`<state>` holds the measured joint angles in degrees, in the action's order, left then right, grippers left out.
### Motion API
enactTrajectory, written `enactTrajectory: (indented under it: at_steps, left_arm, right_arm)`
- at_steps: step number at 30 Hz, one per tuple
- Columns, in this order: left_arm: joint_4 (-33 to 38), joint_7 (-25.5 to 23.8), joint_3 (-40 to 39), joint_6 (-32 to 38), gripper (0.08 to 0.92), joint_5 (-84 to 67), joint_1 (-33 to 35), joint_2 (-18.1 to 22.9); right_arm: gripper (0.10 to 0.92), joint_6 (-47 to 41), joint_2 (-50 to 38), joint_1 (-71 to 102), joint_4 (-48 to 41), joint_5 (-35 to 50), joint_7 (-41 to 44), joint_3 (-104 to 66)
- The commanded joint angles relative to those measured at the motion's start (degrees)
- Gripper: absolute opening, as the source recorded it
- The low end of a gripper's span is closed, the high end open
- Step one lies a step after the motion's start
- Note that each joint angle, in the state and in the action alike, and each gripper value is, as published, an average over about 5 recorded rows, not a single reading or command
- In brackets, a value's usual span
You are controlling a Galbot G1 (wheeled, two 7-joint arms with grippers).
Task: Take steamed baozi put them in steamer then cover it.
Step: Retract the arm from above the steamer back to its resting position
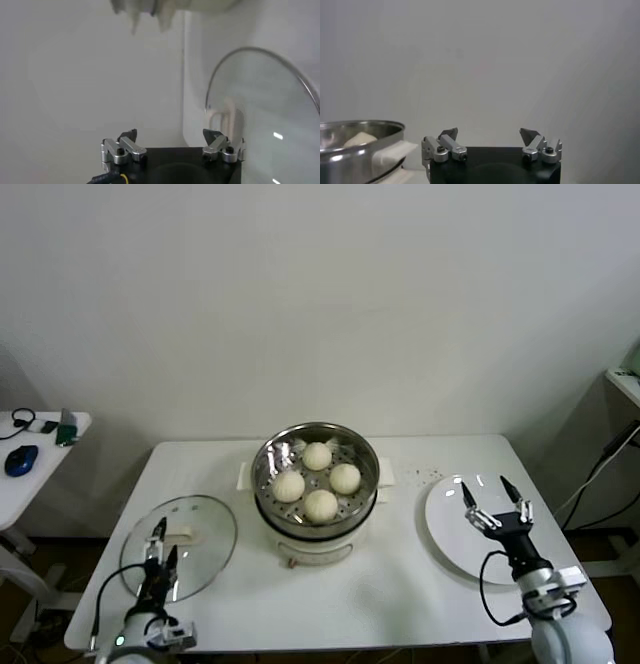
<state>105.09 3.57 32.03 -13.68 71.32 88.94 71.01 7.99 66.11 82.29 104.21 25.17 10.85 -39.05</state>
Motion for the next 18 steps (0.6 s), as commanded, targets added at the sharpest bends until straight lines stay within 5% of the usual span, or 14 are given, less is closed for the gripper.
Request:
enactTrajectory:
  at_steps: [1, 18]
  left_arm:
    - [-15.95, 4.03, -0.46, 2.38, 0.823, 10.18, -9.35, 1.12]
    - [-22.35, 6.93, -0.91, 3.67, 0.823, 6.48, -16.76, 0.59]
  right_arm:
    - [0.823, 0.11, 1.91, 3.45, 0.03, -3.14, 0.71, -1.89]
    - [0.823, 0.18, 2.79, 1.74, -1.43, -5.77, 1.37, -0.63]
